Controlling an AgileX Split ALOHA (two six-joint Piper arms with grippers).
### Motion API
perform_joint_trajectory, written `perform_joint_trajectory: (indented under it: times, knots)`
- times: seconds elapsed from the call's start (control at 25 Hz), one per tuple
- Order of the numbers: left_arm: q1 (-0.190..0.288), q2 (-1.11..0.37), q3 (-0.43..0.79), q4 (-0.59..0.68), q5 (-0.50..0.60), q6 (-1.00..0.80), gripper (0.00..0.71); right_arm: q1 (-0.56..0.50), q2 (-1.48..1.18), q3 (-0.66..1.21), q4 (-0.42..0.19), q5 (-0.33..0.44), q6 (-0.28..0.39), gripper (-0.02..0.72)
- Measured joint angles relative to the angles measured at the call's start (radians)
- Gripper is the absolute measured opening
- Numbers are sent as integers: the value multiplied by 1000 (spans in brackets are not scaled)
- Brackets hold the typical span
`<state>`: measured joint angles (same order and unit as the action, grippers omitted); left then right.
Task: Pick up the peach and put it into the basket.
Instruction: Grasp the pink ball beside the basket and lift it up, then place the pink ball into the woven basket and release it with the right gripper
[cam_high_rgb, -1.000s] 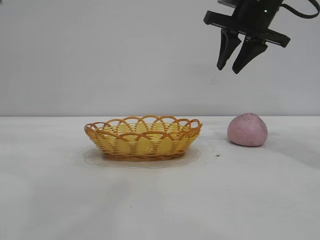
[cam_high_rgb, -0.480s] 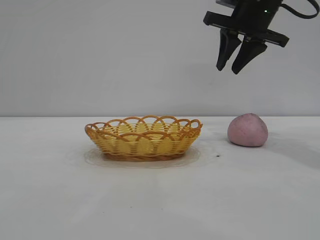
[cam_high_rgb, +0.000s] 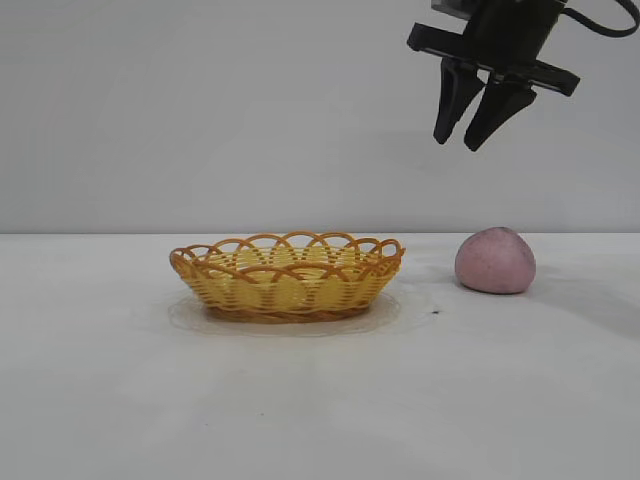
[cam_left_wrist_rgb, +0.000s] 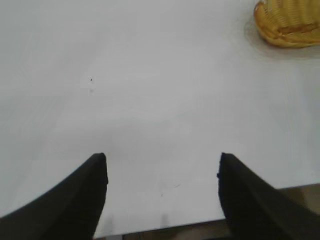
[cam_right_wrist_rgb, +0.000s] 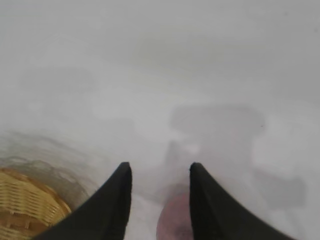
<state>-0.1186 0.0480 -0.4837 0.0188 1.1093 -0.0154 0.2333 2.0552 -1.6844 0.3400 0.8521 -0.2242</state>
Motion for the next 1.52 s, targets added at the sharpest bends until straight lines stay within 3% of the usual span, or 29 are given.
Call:
perform_joint_trajectory:
  times: [0.4, 0.56, 0.64, 0.76, 0.92, 1.04, 1.32, 1.36, 1.4, 1.52]
  knots:
    - [2, -67, 0, -7, 12, 2, 461, -1, 95, 0, -122, 140, 54, 219]
    - [49, -67, 0, -7, 12, 2, 461, -1, 189, 0, -128, 157, 58, 219]
    - [76, -67, 0, -7, 12, 2, 461, -1, 196, -10, -128, 138, 45, 89]
    - [101, -67, 0, -7, 12, 2, 461, 26, 140, -10, -85, 118, -19, 0]
    - [130, -67, 0, -7, 12, 2, 461, 137, 17, -10, 8, 100, -107, 0]
    - [146, -67, 0, -7, 12, 2, 461, 232, -17, -10, 59, 96, -128, 0]
    - [157, -67, 0, -7, 12, 2, 461, 334, 74, -10, 61, 72, -68, 0]
    - [157, -67, 0, -7, 12, 2, 461, 334, 91, -10, 61, 66, -61, 55]
    - [157, -67, 0, -7, 12, 2, 461, 334, 105, -10, 61, 60, -54, 55]
    - [157, -67, 0, -7, 12, 2, 461, 334, 115, -8, 61, 47, -52, 214]
